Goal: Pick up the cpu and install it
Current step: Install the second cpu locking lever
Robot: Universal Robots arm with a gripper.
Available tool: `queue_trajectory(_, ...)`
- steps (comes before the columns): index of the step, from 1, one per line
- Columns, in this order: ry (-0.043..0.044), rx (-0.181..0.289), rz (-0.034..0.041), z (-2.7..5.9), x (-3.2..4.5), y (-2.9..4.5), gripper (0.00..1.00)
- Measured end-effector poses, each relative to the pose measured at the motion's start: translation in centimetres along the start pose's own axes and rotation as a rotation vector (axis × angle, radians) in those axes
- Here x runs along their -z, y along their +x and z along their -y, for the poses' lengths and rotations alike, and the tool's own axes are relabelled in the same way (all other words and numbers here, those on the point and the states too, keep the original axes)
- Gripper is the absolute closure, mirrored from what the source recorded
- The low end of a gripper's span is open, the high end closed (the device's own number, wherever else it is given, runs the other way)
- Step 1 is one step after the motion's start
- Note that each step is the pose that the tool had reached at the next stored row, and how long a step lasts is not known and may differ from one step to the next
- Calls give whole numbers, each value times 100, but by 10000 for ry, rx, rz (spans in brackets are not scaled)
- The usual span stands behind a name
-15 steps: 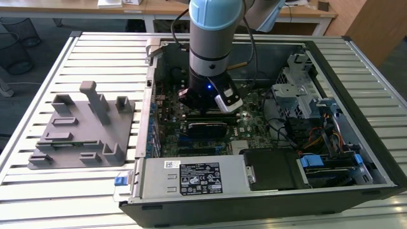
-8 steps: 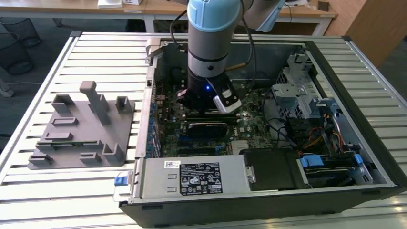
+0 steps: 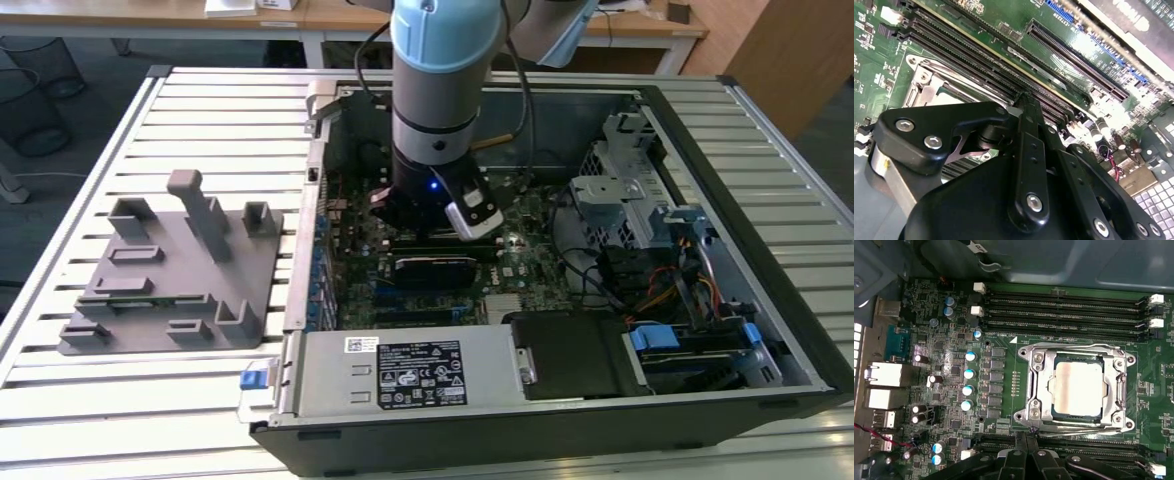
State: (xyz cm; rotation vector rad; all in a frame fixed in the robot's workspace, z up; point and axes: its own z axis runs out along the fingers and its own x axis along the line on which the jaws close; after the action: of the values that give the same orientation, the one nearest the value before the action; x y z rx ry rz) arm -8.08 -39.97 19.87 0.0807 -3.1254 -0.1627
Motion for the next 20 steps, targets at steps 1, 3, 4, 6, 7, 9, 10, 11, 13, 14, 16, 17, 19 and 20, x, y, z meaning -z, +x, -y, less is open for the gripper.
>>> queue_trajectory(1, -13, 0, 0, -1, -4, 1, 89)
queue_trajectory(3, -48, 0, 1, -7, -10, 4, 89)
queue_trajectory(4, -68, 0, 2, -10, -14, 5, 89)
queue_trajectory(6, -100, 1, 4, -16, -21, 7, 89)
queue_trajectory(7, -116, 1, 5, -20, -24, 8, 89)
queue_trajectory(9, -150, 2, 6, -25, -28, 13, 89)
queue_trajectory(10, -170, 2, 8, -28, -30, 16, 89)
queue_trajectory(11, -189, 3, 10, -28, -30, 18, 89)
queue_trajectory(13, -205, 3, 11, -29, -28, 23, 89)
queue_trajectory(14, -207, 3, 11, -30, -20, 25, 89)
queue_trajectory(16, -207, 3, 10, -32, 1, 28, 89)
queue_trajectory(17, -207, 4, 10, -33, 9, 28, 89)
queue_trajectory(19, -220, 4, 12, -33, 9, 29, 89)
queue_trajectory(20, -270, 4, 14, -33, 9, 29, 89)
